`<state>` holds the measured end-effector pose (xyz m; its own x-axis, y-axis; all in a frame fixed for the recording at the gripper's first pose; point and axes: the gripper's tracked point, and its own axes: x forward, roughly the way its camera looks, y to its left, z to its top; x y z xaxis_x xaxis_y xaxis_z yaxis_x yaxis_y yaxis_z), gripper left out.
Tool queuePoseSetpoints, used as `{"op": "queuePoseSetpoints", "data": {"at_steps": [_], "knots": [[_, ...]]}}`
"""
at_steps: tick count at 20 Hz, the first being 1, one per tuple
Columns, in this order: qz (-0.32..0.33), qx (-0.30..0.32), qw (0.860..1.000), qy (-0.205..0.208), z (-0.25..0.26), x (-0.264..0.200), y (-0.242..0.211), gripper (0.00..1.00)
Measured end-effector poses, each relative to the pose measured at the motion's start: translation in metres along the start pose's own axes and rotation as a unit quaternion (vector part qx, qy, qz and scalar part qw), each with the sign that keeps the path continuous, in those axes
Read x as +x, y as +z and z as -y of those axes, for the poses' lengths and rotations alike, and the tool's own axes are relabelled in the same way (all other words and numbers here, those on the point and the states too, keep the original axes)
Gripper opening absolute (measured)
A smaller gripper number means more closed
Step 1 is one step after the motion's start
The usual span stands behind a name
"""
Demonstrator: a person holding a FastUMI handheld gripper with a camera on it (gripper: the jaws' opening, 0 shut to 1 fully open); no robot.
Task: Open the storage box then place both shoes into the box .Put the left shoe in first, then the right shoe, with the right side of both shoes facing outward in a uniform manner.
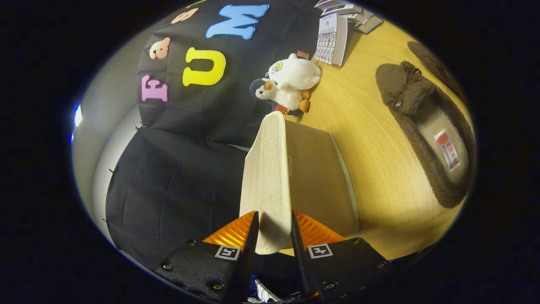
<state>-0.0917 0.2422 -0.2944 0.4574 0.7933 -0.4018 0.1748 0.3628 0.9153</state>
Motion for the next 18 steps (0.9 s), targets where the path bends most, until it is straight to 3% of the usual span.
{"op": "queuePoseSetpoints", "data": {"at_steps": [3, 6, 8, 9, 15, 18], "knots": [[-0.008, 0.009, 1.000, 0.011, -0.003, 0.001, -0.004, 0.44], [0.003, 0.067, 0.996, 0.055, -0.012, 0.005, 0.001, 0.44], [0.033, 0.142, 0.987, 0.063, -0.004, 0.005, 0.015, 0.11], [0.029, 0.148, 0.986, 0.064, -0.004, 0.005, 0.012, 0.12], [0.021, 0.038, 0.995, 0.089, -0.039, 0.001, 0.006, 0.13], [0.012, -0.007, 0.998, 0.056, -0.040, 0.002, 0.003, 0.13]]}}
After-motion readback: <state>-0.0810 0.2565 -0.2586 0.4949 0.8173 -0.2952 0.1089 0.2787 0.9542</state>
